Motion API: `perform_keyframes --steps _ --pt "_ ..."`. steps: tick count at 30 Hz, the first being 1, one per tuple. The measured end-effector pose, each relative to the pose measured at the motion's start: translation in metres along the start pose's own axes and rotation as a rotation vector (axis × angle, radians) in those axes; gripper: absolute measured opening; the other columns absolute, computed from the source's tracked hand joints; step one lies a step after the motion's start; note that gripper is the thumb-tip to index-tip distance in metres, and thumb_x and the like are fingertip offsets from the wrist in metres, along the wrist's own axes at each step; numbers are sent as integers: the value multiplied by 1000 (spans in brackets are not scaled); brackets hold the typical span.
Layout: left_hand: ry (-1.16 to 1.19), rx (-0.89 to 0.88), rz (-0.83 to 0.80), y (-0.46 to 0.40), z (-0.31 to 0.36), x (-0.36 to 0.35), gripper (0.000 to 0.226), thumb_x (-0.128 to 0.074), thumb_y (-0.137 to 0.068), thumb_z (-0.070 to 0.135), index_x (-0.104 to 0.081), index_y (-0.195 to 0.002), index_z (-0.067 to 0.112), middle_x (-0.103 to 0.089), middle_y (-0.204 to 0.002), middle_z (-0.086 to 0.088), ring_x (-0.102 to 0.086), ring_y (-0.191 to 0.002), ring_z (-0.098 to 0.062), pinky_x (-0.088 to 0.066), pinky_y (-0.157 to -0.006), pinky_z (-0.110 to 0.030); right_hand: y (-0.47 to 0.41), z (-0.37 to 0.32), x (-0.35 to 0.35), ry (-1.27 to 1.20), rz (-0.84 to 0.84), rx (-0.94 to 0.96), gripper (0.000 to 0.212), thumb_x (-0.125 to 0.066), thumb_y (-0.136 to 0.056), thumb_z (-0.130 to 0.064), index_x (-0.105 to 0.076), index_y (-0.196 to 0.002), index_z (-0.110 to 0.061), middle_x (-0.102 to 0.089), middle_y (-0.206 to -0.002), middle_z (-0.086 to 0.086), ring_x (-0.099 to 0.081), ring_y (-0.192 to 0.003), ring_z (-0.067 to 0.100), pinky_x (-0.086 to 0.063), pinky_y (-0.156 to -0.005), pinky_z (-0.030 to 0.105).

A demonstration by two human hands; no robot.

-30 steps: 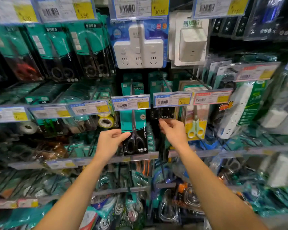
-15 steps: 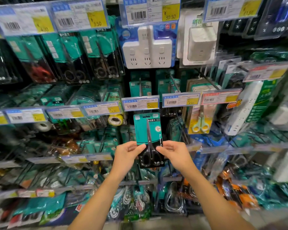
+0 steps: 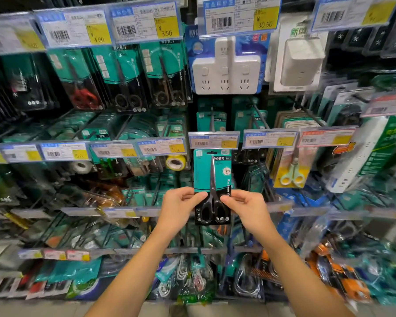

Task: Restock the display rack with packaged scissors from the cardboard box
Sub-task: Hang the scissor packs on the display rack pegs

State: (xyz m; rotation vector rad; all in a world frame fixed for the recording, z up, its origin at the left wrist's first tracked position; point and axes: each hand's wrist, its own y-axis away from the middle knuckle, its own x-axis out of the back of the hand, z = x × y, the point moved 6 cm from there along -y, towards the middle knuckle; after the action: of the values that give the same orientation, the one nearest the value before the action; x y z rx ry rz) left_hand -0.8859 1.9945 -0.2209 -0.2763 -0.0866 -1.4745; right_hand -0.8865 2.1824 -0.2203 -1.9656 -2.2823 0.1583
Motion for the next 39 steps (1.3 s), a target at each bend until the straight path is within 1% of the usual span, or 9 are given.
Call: perform_keyframes --steps 6,8,12,19,23,28,32,34,39 --pt "-36 -21 8 -2 2 0 23 -77 -84 24 -73 -73 3 -74 -77 -16 -69 -73 -23 -55 -71 -40 -2 -2 -4 9 -20 24 30 -69 -89 -11 -78 -81 -39 -77 -82 -11 -71 -78 0 -51 -67 9" --pt "-35 -38 25 -6 6 2 16 -78 -83 24 -75 -68 19 -76 -71 0 -69 -69 -8 -54 -67 -28 -4 -8 -4 -11 -8 52 29 -69 -89 -10 -78 -81 -36 -77 -83 -9 -71 -79 0 -51 -67 9" --pt "-76 -115 36 -16 21 3 34 -78 -83 24 -70 -56 41 -68 -59 21 -60 -59 10 -42 -60 -6 -12 -17 -1 -45 17 80 23 -69 -89 -10 -79 -86 -31 -78 -88 -4 -73 -85 6 -52 -71 12" --pt "-90 -106 48 -33 21 3 23 -76 -84 32 -72 -61 33 -72 -65 10 -64 -66 1 -51 -67 -23 -26 -18 5 -20 62 95 15 -71 -88 -16 -79 -85 -28 -78 -87 -4 -74 -86 11 -54 -74 18" --pt "-78 -115 34 -35 12 -2 37 -71 -82 48 -74 -73 12 -69 -73 -20 -55 -66 -10 -51 -67 -43 -31 -12 7 -11 79 102 20 -71 -88 -15 -79 -83 -33 -78 -86 -5 -74 -84 11 -56 -75 20" --pt "-37 -102 33 -49 8 -4 33 -74 -85 37 -73 -73 6 -66 -69 -23 -52 -65 -12 -47 -66 -36 -46 -5 11 46 92 109 17 -72 -88 -18 -78 -80 -32 -77 -81 -7 -72 -79 6 -52 -70 15" --pt "43 -23 87 -65 1 -7 21 -78 -83 29 -78 -83 8 -74 -75 -1 -61 -71 -6 -49 -71 -25 -65 7 15 35 108 57 6 -73 -87 -24 -79 -88 -22 -78 -85 -3 -73 -85 13 -57 -79 27" --pt "94 29 133 -74 -5 -8 24 -80 -81 27 -77 -87 4 -75 -82 -3 -66 -78 -11 -50 -76 -25 -76 12 15 17 97 51 7 -72 -88 -20 -78 -92 -20 -78 -88 -1 -73 -89 16 -57 -84 31" --pt "100 68 220 -93 -19 -11 20 -82 -77 33 -71 -68 19 -70 -66 5 -64 -65 -7 -47 -65 -13 -101 27 19 13 163 -8 5 -75 -85 -18 -75 -90 -19 -77 -80 -8 -71 -81 5 -51 -77 22"
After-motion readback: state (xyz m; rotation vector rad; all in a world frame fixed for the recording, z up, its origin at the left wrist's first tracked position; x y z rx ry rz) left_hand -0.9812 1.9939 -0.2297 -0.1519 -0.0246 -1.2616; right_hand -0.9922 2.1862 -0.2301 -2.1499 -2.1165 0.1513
